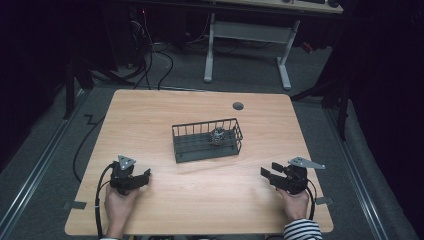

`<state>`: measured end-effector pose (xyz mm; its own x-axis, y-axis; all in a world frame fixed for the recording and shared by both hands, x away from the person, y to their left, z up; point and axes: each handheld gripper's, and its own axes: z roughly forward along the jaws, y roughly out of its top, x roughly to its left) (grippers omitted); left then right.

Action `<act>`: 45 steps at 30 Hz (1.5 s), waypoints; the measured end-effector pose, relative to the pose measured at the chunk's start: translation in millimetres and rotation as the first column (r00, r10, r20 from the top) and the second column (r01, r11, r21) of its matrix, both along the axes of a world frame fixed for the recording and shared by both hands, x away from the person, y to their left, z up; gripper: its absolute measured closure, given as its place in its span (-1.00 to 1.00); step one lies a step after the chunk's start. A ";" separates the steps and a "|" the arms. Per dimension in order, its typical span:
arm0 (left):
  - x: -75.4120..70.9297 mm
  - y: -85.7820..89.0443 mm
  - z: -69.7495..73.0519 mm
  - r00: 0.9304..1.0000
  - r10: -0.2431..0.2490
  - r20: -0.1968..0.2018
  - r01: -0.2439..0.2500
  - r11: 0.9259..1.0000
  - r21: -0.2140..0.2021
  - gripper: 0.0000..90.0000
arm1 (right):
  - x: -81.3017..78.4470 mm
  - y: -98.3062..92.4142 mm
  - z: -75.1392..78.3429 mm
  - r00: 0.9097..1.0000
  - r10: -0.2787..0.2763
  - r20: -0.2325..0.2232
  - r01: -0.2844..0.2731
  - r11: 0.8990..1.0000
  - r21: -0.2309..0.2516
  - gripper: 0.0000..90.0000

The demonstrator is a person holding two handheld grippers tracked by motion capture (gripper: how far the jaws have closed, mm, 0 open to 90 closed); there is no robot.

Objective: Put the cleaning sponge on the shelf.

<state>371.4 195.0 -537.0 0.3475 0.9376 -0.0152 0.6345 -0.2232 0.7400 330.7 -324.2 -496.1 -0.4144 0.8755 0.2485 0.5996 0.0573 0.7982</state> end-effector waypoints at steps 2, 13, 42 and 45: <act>0.0 0.0 0.0 1.000 0.000 0.000 0.000 1.000 0.000 -0.43 | 0.9 1.1 -2.3 1.000 0.002 -0.001 -0.002 1.000 -0.002 -0.14; 0.0 0.0 0.0 1.000 0.000 0.000 0.000 1.000 0.000 -0.42 | -0.5 9.8 -11.7 1.000 0.007 -0.001 -0.007 0.999 -0.051 -0.15; 0.0 0.0 0.0 1.000 0.000 0.000 0.000 1.000 0.000 -0.43 | 3.9 28.6 -32.4 0.999 0.008 -0.035 -0.014 0.982 -0.188 -0.16; 0.0 0.0 0.0 1.000 0.000 0.000 0.000 1.000 0.000 -0.42 | 5.0 29.1 -33.4 0.999 0.003 -0.042 -0.012 0.980 -0.200 -0.16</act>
